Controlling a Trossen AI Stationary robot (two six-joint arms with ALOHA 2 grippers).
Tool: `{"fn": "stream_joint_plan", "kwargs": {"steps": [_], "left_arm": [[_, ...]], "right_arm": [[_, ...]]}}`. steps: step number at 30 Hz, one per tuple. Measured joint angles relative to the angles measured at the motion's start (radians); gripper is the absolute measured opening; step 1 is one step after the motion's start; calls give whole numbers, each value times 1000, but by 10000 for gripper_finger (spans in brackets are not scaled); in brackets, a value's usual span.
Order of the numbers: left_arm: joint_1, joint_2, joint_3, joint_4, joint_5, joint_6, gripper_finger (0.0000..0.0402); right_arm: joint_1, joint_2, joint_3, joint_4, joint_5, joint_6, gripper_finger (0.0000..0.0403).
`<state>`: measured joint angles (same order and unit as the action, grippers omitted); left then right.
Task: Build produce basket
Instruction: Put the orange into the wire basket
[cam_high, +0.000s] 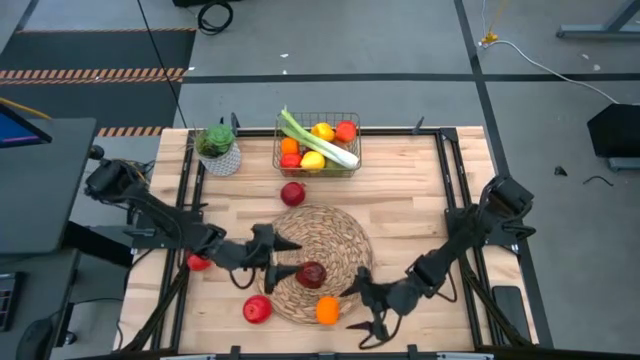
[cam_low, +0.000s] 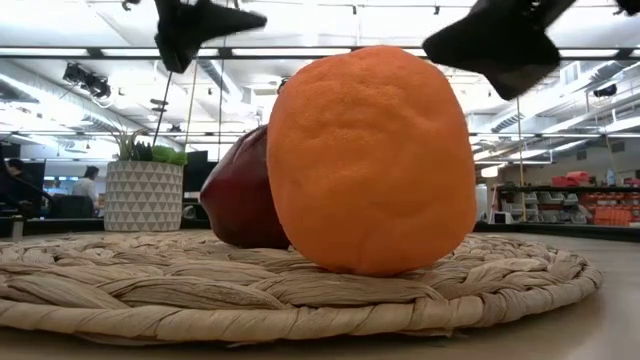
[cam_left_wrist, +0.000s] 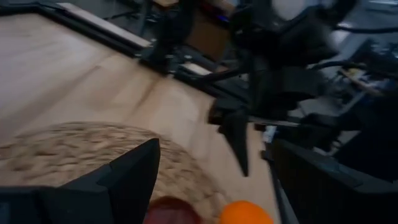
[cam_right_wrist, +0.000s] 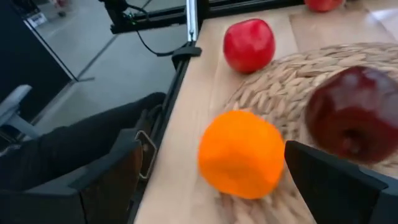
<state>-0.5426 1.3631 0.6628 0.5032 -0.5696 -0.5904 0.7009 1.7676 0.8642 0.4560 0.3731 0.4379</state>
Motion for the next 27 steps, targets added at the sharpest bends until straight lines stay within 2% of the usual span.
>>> {"fn": "stream_joint_plan", "kwargs": {"steps": [5, 11, 16, 27], "left_arm": [[-51, 51, 0, 97, -30, 0, 314], [-84, 88, 1, 154, -38, -2, 314], [-97, 106, 1, 163, -37, -18, 314], [-96, 107, 1, 164, -40, -21, 314]], "right_arm": [[36, 74, 0, 100, 40, 15, 399], [59, 137, 22, 117, 104, 10, 399], [60, 186, 60, 118, 116, -13, 399], [42, 212, 85, 110, 287, -67, 399]]}}
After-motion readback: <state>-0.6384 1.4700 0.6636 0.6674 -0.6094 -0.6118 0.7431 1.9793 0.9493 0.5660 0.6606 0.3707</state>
